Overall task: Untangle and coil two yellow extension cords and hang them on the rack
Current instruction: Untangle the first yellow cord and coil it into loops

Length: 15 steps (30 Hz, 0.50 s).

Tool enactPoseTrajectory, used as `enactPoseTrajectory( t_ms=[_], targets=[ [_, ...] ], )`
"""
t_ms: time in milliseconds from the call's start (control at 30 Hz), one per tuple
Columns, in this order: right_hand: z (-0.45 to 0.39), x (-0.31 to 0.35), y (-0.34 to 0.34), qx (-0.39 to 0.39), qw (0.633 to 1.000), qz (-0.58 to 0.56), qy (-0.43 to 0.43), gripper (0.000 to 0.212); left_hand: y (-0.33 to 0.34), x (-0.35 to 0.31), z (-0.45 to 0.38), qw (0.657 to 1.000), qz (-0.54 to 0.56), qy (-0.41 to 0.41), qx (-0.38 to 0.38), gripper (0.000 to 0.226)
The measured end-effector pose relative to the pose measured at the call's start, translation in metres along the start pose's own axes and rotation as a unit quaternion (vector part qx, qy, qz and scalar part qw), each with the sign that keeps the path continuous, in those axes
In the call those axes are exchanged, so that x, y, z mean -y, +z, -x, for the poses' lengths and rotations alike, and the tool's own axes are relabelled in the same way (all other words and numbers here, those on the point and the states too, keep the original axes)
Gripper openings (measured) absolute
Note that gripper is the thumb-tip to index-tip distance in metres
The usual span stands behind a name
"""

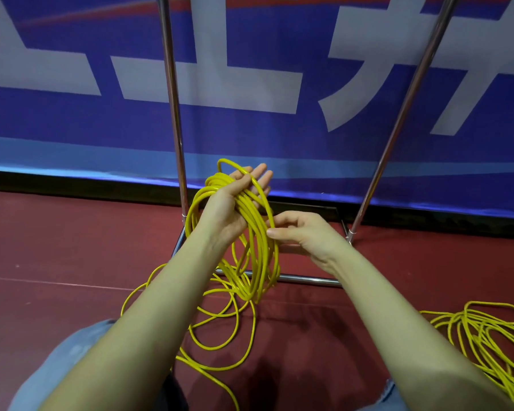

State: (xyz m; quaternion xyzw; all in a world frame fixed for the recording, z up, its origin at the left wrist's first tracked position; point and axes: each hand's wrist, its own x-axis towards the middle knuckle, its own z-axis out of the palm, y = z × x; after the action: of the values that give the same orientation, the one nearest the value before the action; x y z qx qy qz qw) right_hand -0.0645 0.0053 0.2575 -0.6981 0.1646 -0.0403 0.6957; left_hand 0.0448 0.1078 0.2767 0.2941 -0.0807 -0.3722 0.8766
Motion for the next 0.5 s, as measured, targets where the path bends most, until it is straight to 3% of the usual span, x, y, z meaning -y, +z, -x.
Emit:
enactPoseTrajectory(
  t_ms=[167,300,500],
  targets=[
    [0.003,0.006,-0.005,-0.045,0.998,0.015,-0.044,0.011,0.001,-0.004,0.002,1.000,-0.014,-0.020,-0.008,0.025],
    [0.006,0.020,-0.016,-0.096,0.989,0.001,-0.112,0.016,-0.001,-0.002,0.005,0.988,-0.133,-0.080,-0.002,0.023],
    [0.001,0.030,-0.031,-0.138,0.955,-0.224,-0.136,0.021,-0.004,0.015,0.015,0.923,-0.315,-0.200,0.094,0.021]
  ],
)
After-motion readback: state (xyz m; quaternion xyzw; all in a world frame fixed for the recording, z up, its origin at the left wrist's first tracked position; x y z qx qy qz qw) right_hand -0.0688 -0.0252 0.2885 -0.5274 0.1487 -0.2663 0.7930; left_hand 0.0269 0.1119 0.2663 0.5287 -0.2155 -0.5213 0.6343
